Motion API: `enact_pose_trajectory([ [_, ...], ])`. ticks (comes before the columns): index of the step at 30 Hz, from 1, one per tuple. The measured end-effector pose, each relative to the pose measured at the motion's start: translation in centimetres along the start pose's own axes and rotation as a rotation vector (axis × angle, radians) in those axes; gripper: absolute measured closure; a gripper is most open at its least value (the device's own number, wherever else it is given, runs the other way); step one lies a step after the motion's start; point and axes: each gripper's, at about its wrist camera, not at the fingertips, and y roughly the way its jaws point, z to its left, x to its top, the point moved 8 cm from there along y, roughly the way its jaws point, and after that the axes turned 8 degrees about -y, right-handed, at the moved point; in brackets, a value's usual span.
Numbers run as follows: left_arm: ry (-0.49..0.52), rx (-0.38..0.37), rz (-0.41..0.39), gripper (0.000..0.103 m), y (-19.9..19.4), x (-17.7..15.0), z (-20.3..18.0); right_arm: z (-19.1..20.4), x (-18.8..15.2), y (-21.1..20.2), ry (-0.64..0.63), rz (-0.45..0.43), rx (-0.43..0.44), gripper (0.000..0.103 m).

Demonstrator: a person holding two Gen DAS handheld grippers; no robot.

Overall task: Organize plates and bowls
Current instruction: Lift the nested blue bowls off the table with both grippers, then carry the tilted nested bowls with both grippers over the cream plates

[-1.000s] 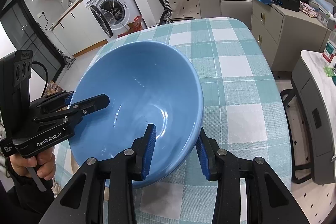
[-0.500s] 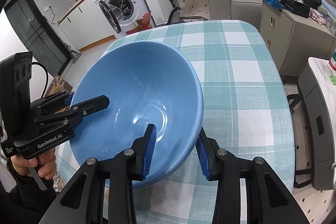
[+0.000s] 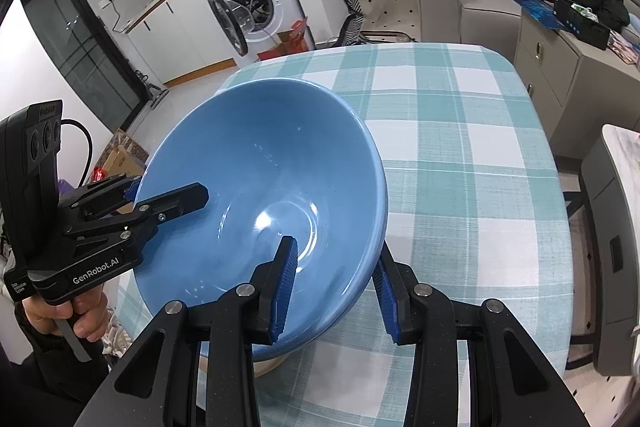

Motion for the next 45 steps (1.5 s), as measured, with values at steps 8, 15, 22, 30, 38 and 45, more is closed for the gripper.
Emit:
enact_pose_trajectory([
  [8,-0.024,0.025,-0.009,0.069,-1.1,-0.7,1.4,1.8,0.2,0.6,-0.03,0.009,0.031,0.064],
  [15,-0.044,0.037,-0.002,0.069,-1.5,-1.7,2.5,2.9,0.0,1.2,-0.049,0.022,0.053,0.064],
  [22,-0.07,0.058,0.007,0.069,-1.8,-2.9,3.7,4.2,-0.4,2.1,-0.072,0.044,0.076,0.064],
  [30,-0.095,0.074,-0.003,0.069,-2.3,-3.9,4.8,5.4,-0.8,2.9,-0.087,0.055,0.096,0.064],
  [38,-0.1,0.061,-0.008,0.069,-2.4,-4.2,5.0,4.9,-0.5,3.5,-0.066,0.057,0.095,0.069],
  [45,-0.11,0.064,-0.015,0.069,-2.9,-4.3,4.9,4.9,-0.4,3.2,-0.052,0.059,0.108,0.077],
])
